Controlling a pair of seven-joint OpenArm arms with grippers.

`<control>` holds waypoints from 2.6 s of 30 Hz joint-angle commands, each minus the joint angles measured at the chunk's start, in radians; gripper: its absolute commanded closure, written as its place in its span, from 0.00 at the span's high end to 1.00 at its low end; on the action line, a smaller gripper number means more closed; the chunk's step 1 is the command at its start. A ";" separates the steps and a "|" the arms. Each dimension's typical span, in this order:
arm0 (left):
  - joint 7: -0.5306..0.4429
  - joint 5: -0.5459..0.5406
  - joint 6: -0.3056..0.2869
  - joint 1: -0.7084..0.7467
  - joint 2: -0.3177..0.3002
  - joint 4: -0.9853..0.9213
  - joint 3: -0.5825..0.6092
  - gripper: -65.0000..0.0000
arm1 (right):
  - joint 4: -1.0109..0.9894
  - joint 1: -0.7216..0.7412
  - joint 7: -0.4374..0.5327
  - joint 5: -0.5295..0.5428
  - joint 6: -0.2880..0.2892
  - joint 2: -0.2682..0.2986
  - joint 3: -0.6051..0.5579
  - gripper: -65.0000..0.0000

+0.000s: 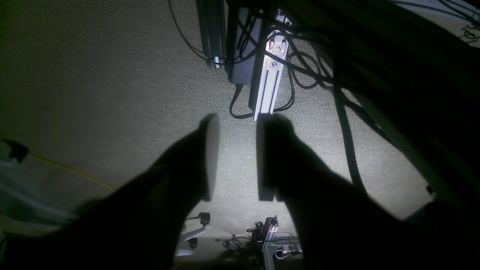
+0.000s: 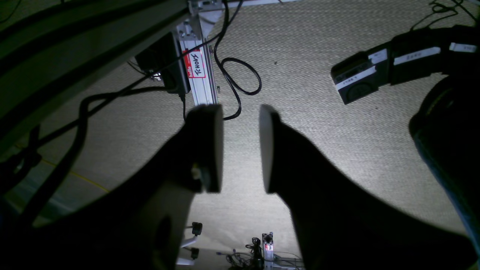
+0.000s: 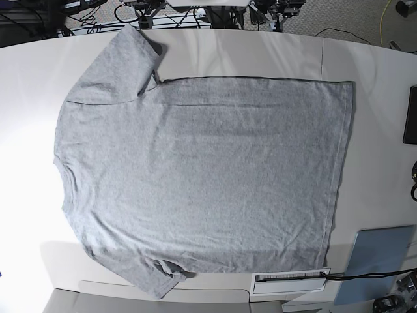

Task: Fold the T-shirt properly

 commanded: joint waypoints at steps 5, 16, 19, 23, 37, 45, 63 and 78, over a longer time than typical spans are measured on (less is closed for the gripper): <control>0.004 0.072 0.003 0.027 -0.003 0.006 -0.001 0.30 | 0.003 -0.041 0.003 -0.005 -0.001 0.003 0.002 0.26; 0.047 0.133 0.005 0.256 -0.004 0.271 -0.001 0.30 | 0.236 -0.273 -0.034 -0.003 0.000 0.045 0.002 0.26; 0.084 0.133 0.000 0.352 -0.011 0.422 -0.001 0.30 | 0.386 -0.372 -0.096 0.034 0.000 0.065 0.002 0.26; 0.117 0.132 -0.047 0.496 -0.052 0.652 -0.001 0.30 | 0.613 -0.520 -0.163 0.094 0.000 0.108 0.002 0.26; 0.166 0.326 0.032 0.977 -0.380 1.620 -0.001 0.30 | 1.513 -1.072 -0.322 0.197 -0.001 0.356 0.016 0.26; 0.172 0.648 0.016 0.927 -0.505 1.869 -0.001 0.30 | 1.917 -1.147 -0.418 0.099 -0.001 0.366 0.175 0.26; 0.029 0.707 -0.166 0.527 -0.666 1.508 -0.001 0.47 | 2.087 -1.144 -0.417 -0.024 -0.002 0.366 0.310 0.27; 0.022 0.665 -0.328 0.385 -0.665 1.317 0.000 0.42 | 2.087 -0.968 -0.424 -0.024 0.007 0.366 0.310 0.27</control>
